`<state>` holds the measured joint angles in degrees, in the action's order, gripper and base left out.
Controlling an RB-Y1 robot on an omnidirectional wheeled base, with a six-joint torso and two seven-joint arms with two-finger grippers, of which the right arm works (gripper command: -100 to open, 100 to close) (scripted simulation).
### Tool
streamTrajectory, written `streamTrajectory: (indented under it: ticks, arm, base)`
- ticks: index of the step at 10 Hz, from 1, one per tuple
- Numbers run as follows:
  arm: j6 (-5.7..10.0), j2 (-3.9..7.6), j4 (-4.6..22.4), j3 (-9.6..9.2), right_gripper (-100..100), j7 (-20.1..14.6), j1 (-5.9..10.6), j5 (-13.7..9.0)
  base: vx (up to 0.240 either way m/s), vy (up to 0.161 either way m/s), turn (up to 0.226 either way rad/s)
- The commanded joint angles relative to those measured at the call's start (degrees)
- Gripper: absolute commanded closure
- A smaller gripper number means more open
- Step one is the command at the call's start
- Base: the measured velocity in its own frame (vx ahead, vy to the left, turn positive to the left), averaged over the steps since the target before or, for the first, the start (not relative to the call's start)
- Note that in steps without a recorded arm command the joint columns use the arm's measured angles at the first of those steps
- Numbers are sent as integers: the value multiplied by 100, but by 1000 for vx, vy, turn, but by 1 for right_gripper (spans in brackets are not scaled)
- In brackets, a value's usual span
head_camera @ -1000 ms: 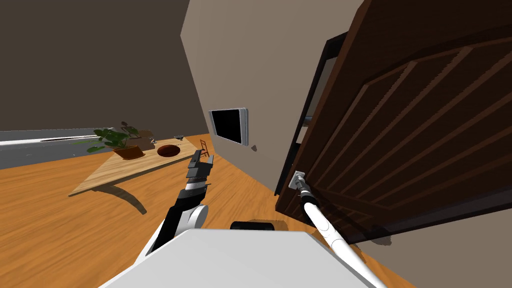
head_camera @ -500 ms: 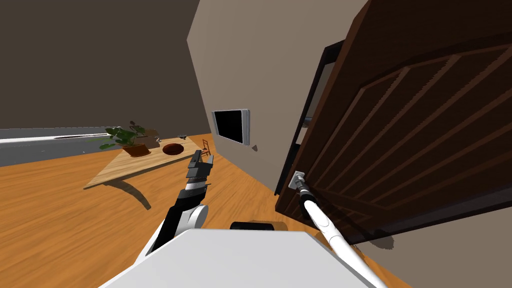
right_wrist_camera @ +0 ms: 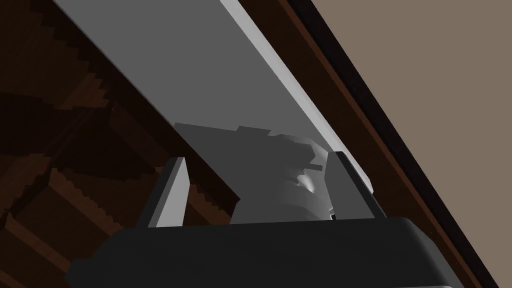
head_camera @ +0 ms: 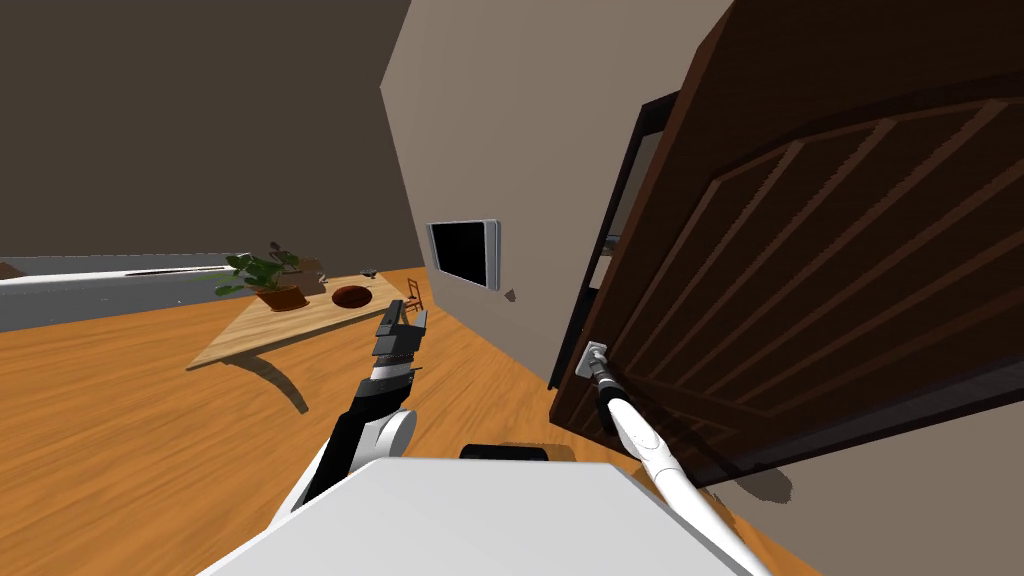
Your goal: Pull the door open
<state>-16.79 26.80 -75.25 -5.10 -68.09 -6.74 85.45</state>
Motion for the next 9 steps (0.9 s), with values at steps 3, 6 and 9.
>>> streamTrajectory:
  ticks: [3,6,9]
  arm:
    - [129,-36,166,42,100,-152,-19,-459]
    - [409,-126,256,135,100,-267,81,-1001]
    - [557,-173,304,184,100,-327,134,-1433]
  base:
    - [-34,-18,20]
    - [-46,-15,35]
    - [-34,-6,20]
